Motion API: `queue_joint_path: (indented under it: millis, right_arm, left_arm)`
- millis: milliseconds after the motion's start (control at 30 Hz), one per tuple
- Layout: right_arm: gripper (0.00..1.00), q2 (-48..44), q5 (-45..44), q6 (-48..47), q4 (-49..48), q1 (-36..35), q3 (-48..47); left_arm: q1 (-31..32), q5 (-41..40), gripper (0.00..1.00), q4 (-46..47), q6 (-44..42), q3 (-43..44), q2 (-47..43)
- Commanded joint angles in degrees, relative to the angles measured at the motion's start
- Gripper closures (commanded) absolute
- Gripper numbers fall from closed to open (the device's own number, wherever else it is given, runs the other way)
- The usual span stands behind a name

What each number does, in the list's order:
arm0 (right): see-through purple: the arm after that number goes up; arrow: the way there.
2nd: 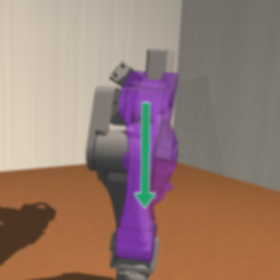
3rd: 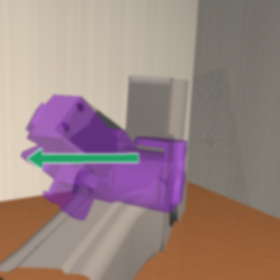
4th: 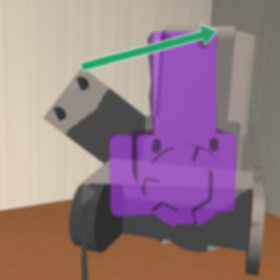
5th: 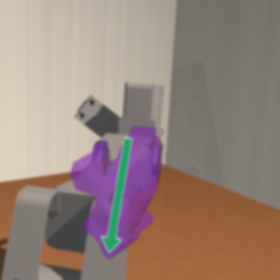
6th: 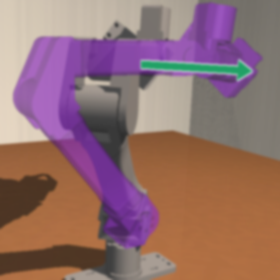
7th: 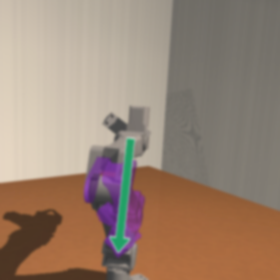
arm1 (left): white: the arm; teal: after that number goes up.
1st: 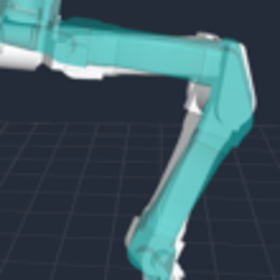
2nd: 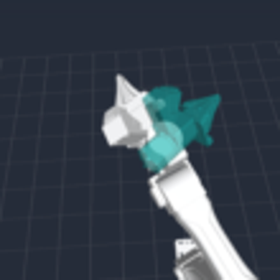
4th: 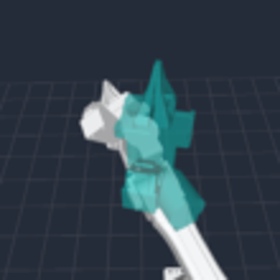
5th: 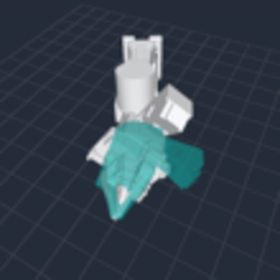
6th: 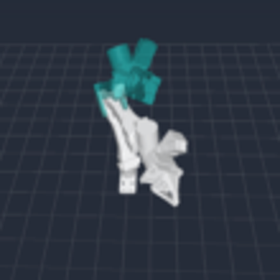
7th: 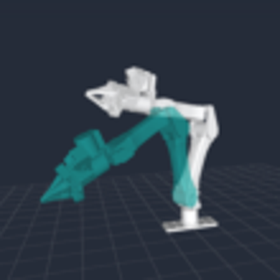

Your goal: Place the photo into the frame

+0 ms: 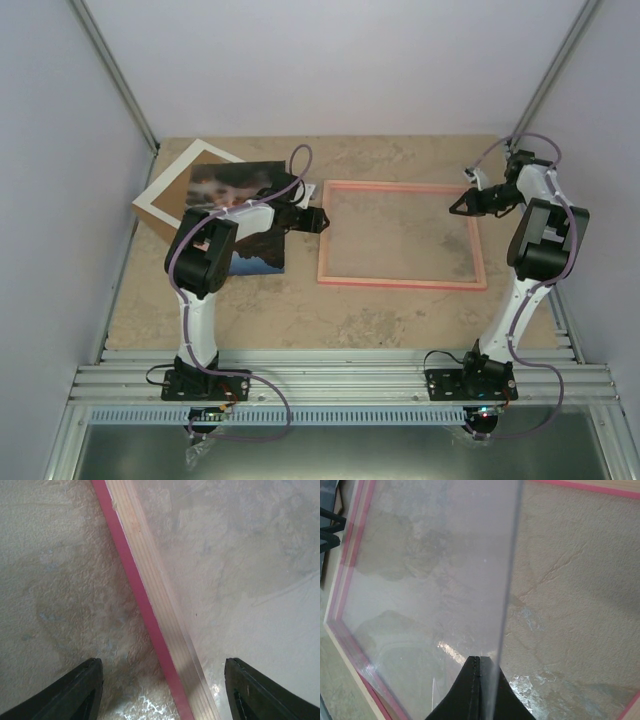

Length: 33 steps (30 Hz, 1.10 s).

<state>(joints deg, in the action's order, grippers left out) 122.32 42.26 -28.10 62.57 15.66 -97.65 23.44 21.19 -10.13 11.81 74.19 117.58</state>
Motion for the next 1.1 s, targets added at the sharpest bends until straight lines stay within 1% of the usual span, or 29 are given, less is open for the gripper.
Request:
queue_joint_path:
  millis: [0, 233, 400, 600, 733, 1067]
  right_arm:
    - [1.0, -2.15, -0.57, -0.71, -1.72, 0.6, 0.66]
    - [1.0, -2.29, -0.46, -0.38, -2.22, 0.6, 1.64]
    - [0.99, -2.61, -1.04, -0.37, -2.45, 0.6, 1.81]
    - [1.0, -2.74, -0.32, 0.26, -3.08, 0.52, 2.97]
    - [0.99, -3.58, -1.97, 0.58, -4.27, 0.6, 3.76]
    - [1.0, -3.93, -3.13, 0.6, -4.74, 0.69, 3.67]
  left_arm:
    - [0.46, -2.79, 0.3, -3.99, -0.34, -0.16, 2.83]
    - [0.6, -3.81, 0.29, -4.18, -0.44, -0.08, 2.87]
    - [0.64, -5.24, 0.25, -4.52, -0.33, 0.06, 3.08]
    - [1.05, -6.52, 0.24, -5.02, -0.47, 0.67, 3.49]
    - [1.34, -7.43, 0.2, -5.36, -0.78, 0.73, 3.51]
    - [1.6, -8.96, 0.17, -5.8, -0.9, 0.96, 3.97]
